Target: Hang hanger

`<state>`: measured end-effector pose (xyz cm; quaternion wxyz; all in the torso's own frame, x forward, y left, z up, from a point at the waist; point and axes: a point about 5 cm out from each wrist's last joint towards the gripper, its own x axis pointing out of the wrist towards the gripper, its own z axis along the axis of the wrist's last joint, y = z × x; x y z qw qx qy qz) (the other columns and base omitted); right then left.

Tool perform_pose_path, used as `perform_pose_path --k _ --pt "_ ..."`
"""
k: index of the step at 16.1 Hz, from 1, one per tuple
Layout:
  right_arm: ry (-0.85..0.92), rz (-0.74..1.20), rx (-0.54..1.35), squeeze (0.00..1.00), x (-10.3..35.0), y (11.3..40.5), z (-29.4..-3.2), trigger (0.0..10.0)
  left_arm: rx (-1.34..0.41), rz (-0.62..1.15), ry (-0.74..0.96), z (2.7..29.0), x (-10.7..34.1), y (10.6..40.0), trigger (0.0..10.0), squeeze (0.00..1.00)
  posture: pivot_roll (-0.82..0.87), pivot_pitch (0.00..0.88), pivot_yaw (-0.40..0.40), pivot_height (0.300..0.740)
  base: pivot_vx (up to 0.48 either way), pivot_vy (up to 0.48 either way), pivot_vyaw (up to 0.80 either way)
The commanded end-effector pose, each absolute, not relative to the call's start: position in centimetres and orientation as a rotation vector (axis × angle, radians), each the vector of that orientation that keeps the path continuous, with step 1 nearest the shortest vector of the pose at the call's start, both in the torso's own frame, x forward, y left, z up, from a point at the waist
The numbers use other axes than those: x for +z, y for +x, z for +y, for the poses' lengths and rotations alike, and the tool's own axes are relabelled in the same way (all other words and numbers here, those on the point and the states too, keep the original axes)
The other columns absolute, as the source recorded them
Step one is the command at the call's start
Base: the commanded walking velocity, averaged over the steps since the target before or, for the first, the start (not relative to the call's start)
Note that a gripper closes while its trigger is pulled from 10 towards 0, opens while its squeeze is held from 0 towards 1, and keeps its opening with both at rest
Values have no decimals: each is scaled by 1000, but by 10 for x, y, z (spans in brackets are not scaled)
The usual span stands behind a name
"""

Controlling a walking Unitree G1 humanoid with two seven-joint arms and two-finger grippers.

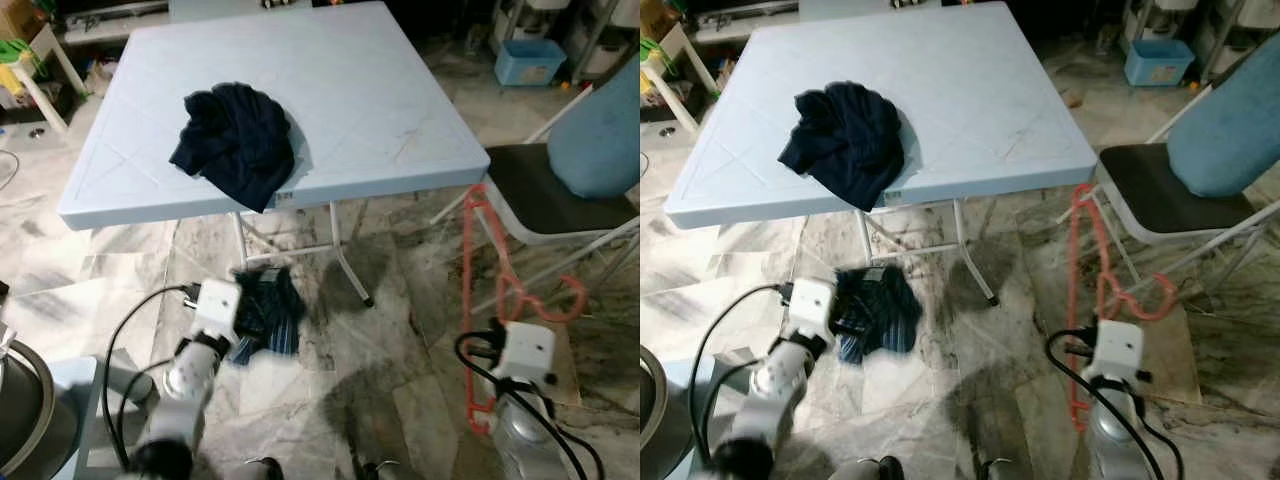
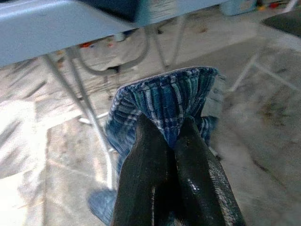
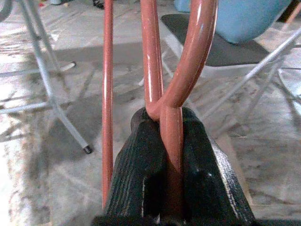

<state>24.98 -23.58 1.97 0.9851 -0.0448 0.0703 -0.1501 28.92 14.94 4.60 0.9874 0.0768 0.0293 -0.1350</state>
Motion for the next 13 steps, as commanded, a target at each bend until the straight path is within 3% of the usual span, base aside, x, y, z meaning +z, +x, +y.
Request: perform_pose_path --k 1,13 --pt "-83 126 -309 0 24 249 -235 10000 -295 72 134 145 47 287 10000 0 -77 173 32 740 0 0 -444" --pt "-78 166 -297 0 30 248 -230 10000 -323 152 61 127 58 284 10000 0 -87 184 23 740 0 0 -794"
